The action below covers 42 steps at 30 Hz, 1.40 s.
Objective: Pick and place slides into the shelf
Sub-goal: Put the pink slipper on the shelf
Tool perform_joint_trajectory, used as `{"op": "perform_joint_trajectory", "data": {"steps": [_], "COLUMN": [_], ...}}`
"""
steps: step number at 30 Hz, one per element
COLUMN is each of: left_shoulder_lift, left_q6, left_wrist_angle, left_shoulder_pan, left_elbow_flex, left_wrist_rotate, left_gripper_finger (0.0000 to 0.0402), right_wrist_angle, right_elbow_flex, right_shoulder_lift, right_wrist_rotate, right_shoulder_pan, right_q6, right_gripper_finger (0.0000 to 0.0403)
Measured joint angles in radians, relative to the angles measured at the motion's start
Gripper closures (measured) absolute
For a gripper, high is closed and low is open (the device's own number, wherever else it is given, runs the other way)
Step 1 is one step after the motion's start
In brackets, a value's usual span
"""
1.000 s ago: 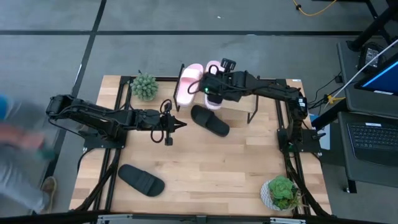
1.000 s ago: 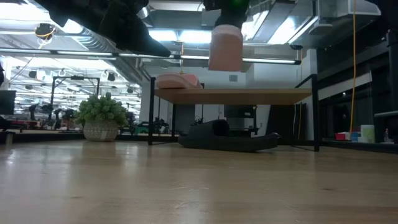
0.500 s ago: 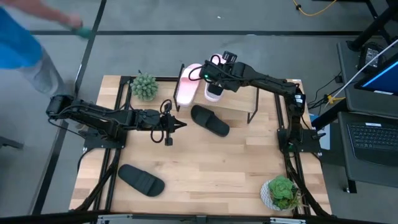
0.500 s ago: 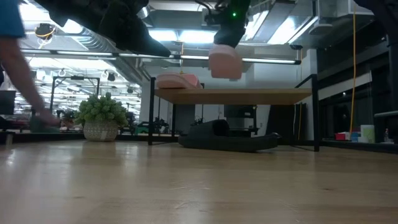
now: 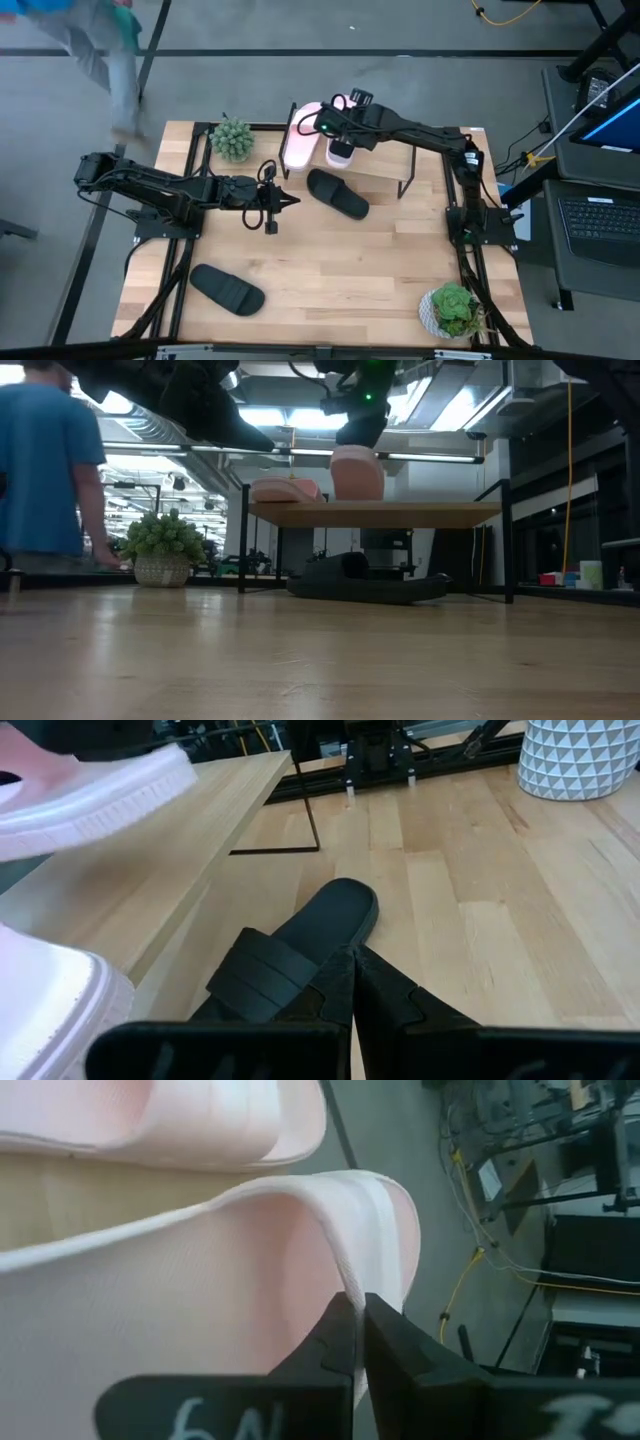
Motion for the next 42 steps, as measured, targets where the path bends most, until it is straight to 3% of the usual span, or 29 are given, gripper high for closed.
{"op": "perform_joint_trajectory", "data": {"steps": [23, 31, 42], "left_shoulder_lift": [0.0, 0.0, 0.0], "left_q6": [-0.002, -0.002, 0.001], "left_wrist_angle": [0.001, 0.002, 0.002], "left_shoulder_pan": [0.0, 0.0, -0.001], "left_elbow_flex": [0.0, 0.0, 0.0], "left_wrist_rotate": [0.0, 0.001, 0.001], "left_gripper_finger": [0.0401, 0.0401, 0.0401], "right_wrist_angle": [0.019, 0.076, 0.151], "right_elbow_flex": [-0.001, -0.098, -0.115], "right_shoulder_lift": [0.014, 0.013, 0.013], "right_wrist_rotate": [-0.064, -0.08, -0.078], "right_shoulder_pan": [0.0, 0.0, 0.0], "right_q6": [0.046, 0.023, -0.029], "right_gripper_finger": [0.0392, 0.0392, 0.0392]}}
